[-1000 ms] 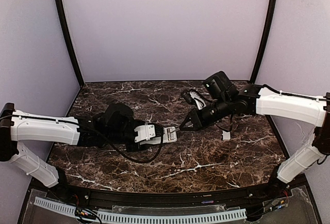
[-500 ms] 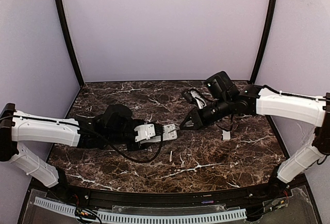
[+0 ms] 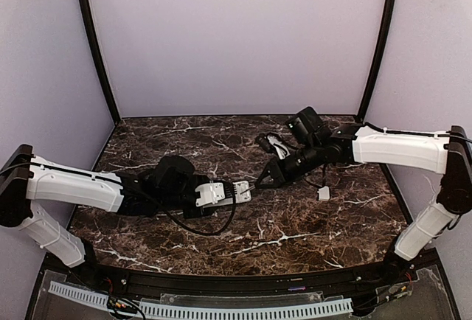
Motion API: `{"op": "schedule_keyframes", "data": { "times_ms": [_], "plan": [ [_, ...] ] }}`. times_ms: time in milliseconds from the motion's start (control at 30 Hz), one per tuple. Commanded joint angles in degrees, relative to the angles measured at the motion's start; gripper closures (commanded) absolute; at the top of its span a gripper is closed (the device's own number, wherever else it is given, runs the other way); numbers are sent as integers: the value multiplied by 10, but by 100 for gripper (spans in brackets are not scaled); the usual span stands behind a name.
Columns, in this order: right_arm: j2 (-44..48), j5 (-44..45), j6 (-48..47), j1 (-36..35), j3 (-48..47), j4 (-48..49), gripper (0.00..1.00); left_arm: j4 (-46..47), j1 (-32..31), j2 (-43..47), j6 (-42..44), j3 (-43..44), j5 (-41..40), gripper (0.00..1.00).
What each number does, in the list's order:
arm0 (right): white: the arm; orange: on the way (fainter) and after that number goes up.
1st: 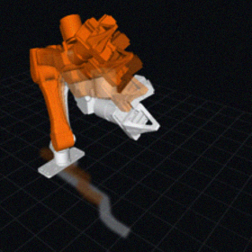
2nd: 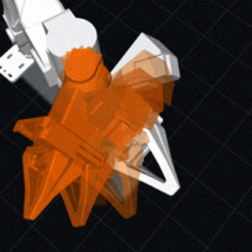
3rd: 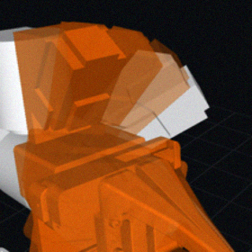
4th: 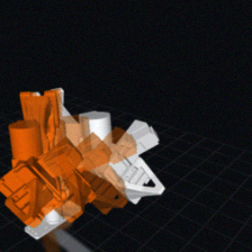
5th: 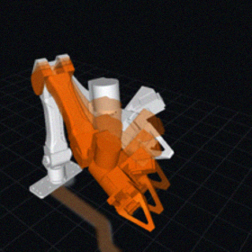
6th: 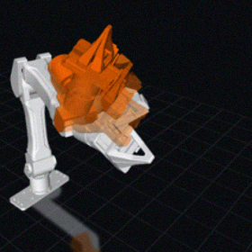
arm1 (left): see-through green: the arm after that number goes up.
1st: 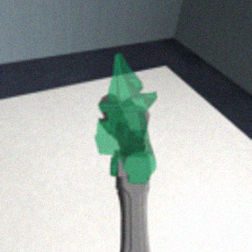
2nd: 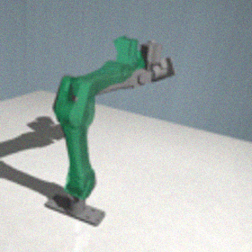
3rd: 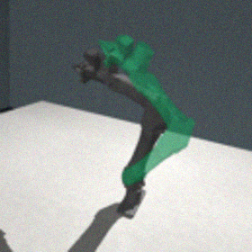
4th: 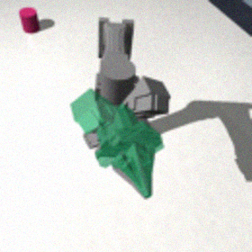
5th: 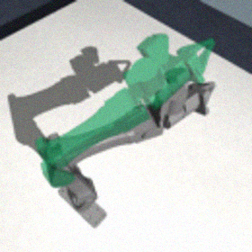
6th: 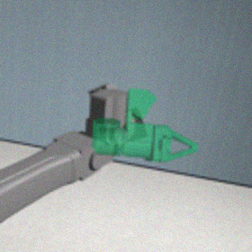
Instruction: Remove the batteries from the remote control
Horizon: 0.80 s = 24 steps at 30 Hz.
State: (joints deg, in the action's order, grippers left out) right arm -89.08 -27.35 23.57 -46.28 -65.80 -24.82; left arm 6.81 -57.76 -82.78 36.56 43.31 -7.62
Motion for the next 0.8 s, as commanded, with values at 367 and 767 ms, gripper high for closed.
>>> {"op": "schedule_keyframes", "data": {
  "times_ms": [367, 767],
  "plan": [
    [-7, 8, -14, 8, -14, -7, 100, 37, -2, 3, 4, 1, -9, 100],
    [15, 25, -14, 7, -20, -39, 100, 29, -2, 10, -1, 4, -16, 100]
  ]
}}
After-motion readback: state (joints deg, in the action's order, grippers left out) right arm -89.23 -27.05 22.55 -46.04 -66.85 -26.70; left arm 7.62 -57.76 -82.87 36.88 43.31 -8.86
